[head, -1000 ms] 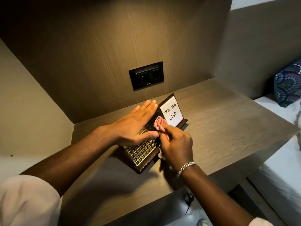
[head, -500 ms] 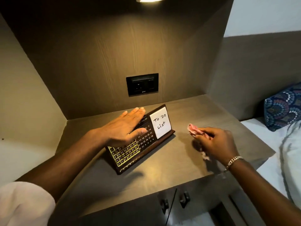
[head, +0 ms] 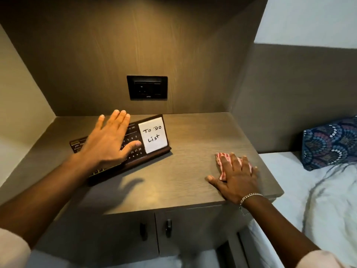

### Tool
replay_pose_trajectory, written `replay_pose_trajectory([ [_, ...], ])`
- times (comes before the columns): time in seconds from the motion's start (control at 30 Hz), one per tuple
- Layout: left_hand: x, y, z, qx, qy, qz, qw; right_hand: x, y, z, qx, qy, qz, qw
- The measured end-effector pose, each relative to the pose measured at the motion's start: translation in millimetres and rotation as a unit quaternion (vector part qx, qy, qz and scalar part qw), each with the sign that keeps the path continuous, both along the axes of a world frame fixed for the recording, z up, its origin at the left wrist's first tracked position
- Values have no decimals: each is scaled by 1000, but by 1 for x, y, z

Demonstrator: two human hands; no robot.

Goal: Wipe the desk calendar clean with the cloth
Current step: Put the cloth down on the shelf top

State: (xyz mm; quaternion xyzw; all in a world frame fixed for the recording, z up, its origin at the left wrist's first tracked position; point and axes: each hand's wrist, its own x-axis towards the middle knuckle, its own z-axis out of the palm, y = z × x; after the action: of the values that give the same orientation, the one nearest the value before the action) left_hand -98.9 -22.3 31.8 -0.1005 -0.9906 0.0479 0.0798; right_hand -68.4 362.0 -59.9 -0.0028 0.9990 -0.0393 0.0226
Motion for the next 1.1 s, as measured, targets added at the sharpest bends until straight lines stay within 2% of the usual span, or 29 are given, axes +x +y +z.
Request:
replay_pose_trajectory([
  [0.1, 22, 6, 1, 92, 59, 7, 994, -1, 6, 4, -10, -12, 13, 1000],
  [0.17, 48, 4, -5, 213, 129, 29, 968, -1, 3, 13, -17, -11, 21, 1000],
  [0.2, 61, 5, -11, 284, 163, 56, 943, -1, -2, 17, -24, 10, 29, 999],
  [0.27, 84, 5, -26, 435, 207, 142, 865, -7, -23, 29, -82, 75, 73, 991],
  [0.3, 91, 5, -34, 516, 201, 197, 809, -11, -39, 34, -141, 87, 102, 981],
  [0.37, 98, 7, -45, 661, 160, 301, 668, -20, -76, 44, -291, 44, 131, 947],
  [0.4, 99, 7, -48, 706, 142, 332, 610, -24, -95, 48, -370, -1, 124, 921],
  [0.43, 97, 7, -52, 727, 122, 343, 581, -29, -112, 50, -435, -42, 112, 893],
  [0.5, 93, 6, -57, 752, 85, 324, 567, -40, -141, 49, -507, -80, 81, 854],
  [0.63, 78, -3, -68, 783, 84, 308, 533, -49, -169, 35, -594, -74, 54, 799],
  [0.73, 54, -18, -68, 800, 46, 288, 524, -63, -173, 25, -607, -66, 33, 791],
  [0.9, -19, -38, -48, 814, -5, 225, 536, -105, -180, 30, -626, -51, -41, 777],
  [1.0, -70, -52, -38, 810, -34, 189, 555, -136, -186, 33, -638, -23, -74, 767],
  [1.1, -102, -61, -38, 798, -71, 168, 575, -158, -192, 29, -616, -9, -98, 781],
])
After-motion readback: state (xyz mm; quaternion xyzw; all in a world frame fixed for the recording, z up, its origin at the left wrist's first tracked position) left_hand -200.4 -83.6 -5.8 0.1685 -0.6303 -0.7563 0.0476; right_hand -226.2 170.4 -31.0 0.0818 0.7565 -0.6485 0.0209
